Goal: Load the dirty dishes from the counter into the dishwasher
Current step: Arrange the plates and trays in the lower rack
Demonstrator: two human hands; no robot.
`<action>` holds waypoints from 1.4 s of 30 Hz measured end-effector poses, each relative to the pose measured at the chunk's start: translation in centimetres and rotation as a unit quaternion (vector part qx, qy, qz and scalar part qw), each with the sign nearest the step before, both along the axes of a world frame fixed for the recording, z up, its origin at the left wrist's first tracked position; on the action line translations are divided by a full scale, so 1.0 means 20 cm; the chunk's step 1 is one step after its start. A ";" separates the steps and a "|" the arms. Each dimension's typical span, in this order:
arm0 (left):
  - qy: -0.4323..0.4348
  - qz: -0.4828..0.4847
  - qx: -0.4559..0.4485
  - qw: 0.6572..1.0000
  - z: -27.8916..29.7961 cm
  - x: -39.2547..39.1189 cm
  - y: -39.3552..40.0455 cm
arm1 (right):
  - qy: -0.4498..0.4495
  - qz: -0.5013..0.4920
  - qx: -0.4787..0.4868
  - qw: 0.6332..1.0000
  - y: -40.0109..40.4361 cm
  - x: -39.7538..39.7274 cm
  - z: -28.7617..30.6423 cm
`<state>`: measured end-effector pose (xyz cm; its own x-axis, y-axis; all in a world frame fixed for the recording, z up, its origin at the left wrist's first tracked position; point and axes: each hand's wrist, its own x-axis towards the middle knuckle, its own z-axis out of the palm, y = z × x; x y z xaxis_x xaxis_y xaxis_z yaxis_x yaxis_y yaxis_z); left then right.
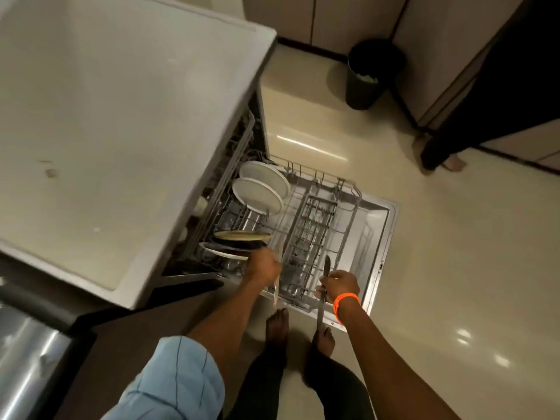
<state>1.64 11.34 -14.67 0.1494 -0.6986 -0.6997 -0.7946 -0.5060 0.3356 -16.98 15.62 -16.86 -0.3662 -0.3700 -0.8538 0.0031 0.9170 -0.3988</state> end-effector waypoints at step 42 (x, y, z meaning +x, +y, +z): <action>0.034 -0.069 -0.015 0.997 -1.31 -0.13 -0.11 | 0.212 0.234 -0.094 0.944 -0.08 0.28 -1.19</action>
